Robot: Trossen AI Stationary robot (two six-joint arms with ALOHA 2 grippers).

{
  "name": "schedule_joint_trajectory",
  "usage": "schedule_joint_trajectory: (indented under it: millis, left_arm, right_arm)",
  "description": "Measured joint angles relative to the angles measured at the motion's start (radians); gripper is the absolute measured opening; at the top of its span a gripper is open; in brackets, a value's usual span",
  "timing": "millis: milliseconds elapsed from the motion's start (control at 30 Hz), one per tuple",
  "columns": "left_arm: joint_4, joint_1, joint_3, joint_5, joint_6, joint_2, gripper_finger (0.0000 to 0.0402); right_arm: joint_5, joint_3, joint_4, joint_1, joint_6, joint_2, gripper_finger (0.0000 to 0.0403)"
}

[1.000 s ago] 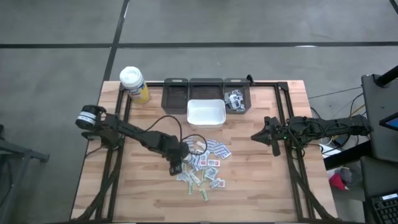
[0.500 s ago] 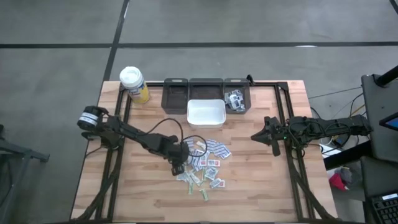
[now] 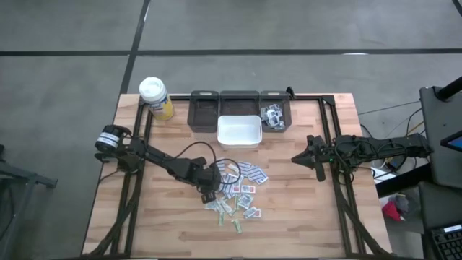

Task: Pick & Place First Aid Supplies
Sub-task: Put the blue alcohol pad into the right black bin

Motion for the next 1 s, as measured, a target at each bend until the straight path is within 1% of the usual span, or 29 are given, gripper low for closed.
schedule_joint_trajectory:
  millis: [133, 300, 467, 533, 600, 700, 767, 867, 1000]
  left_arm:
    - [-0.002, -0.001, 0.0, -0.013, -0.019, 0.004, 0.0112]
    - [-0.04, -0.002, 0.03, -0.024, -0.002, 0.007, 0.0064]
    - [-0.144, -0.002, 0.089, -0.024, 0.047, 0.012, 0.0012]
    - [-0.2, -0.002, 0.124, -0.009, 0.062, 0.013, 0.0005]
    - [-0.266, -0.002, 0.171, 0.002, 0.088, 0.012, 0.0006]
    - [-0.378, -0.002, 0.242, 0.024, 0.165, 0.012, 0.0003]
    - [-0.399, 0.001, 0.288, 0.054, 0.253, 0.01, 0.0002]
    - [-0.381, 0.015, 0.355, 0.104, 0.391, 0.007, 0.0002]
    - [-0.297, 0.057, 0.436, 0.105, 0.521, 0.006, 0.0001]
  right_arm:
    - [0.0, 0.0, 0.0, 0.0, 0.0, 0.0, 0.0034]
    - [0.0, 0.0, 0.0, 0.0, 0.003, 0.0, 0.0034]
    - [0.0, 0.0, 0.0, 0.0, 0.004, 0.0, 0.0034]
    - [0.0, 0.0, 0.0, 0.0, 0.004, 0.0, 0.0034]
    - [0.0, 0.0, 0.0, 0.0, 0.004, 0.0, 0.0034]
    - [0.0, 0.0, -0.001, 0.0, 0.002, 0.0, 0.0034]
    - [0.0, 0.0, -0.001, 0.0, 0.001, 0.0, 0.0034]
    - [0.0, 0.0, -0.002, 0.0, 0.0, 0.0, 0.0034]
    - [0.0, 0.0, -0.008, 0.0, -0.003, 0.0, 0.0034]
